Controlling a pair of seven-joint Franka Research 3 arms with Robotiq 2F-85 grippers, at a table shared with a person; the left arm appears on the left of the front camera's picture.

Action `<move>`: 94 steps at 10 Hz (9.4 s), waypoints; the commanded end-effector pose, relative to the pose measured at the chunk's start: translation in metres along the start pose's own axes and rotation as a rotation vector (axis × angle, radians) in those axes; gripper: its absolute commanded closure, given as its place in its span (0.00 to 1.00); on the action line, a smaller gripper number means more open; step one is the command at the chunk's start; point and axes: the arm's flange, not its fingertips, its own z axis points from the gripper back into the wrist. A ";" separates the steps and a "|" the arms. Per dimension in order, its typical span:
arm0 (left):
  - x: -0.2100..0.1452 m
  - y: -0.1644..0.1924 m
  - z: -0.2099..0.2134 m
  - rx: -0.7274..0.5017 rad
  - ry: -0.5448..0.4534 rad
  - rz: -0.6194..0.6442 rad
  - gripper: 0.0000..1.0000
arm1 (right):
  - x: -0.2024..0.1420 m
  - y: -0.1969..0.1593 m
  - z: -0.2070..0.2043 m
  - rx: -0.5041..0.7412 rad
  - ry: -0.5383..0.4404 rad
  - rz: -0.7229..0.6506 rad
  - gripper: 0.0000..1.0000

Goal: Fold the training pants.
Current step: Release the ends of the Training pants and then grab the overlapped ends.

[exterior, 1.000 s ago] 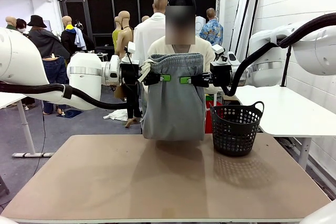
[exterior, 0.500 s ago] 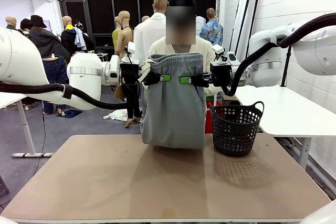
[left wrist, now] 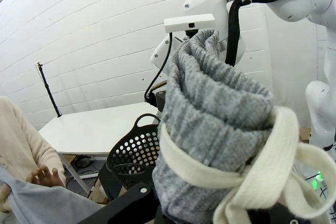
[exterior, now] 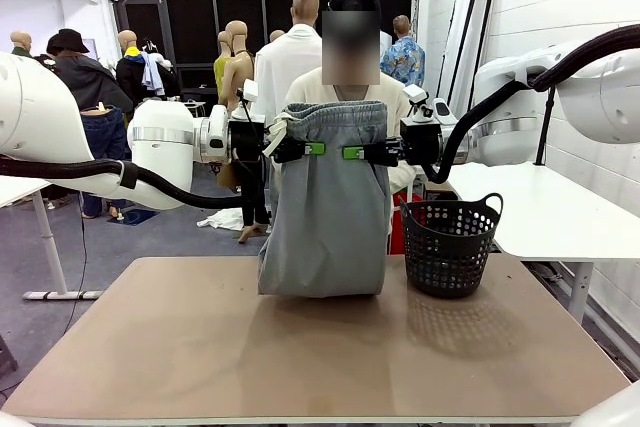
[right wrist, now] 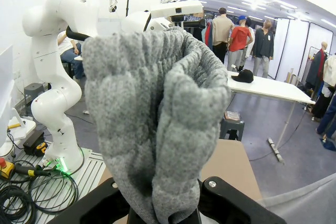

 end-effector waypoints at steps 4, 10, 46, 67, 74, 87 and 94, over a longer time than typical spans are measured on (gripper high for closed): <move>0.003 0.000 0.001 0.003 -0.006 -0.006 1.00 | 0.001 0.001 -0.001 0.004 -0.003 0.001 1.00; 0.003 0.000 0.001 0.003 -0.006 -0.006 1.00 | 0.001 0.001 -0.001 0.004 -0.003 0.001 1.00; 0.003 0.000 0.001 0.003 -0.006 -0.006 1.00 | 0.001 0.001 -0.001 0.004 -0.003 0.001 1.00; 0.003 0.000 0.001 0.003 -0.006 -0.006 1.00 | 0.001 0.001 -0.001 0.004 -0.003 0.001 1.00; 0.003 0.000 0.001 0.003 -0.006 -0.006 1.00 | 0.001 0.001 -0.001 0.004 -0.003 0.001 1.00; 0.003 0.000 0.001 0.003 -0.006 -0.006 1.00 | 0.001 0.001 -0.001 0.004 -0.003 0.001 1.00; 0.003 0.000 0.001 0.003 -0.006 -0.006 1.00 | 0.001 0.001 -0.001 0.004 -0.003 0.001 1.00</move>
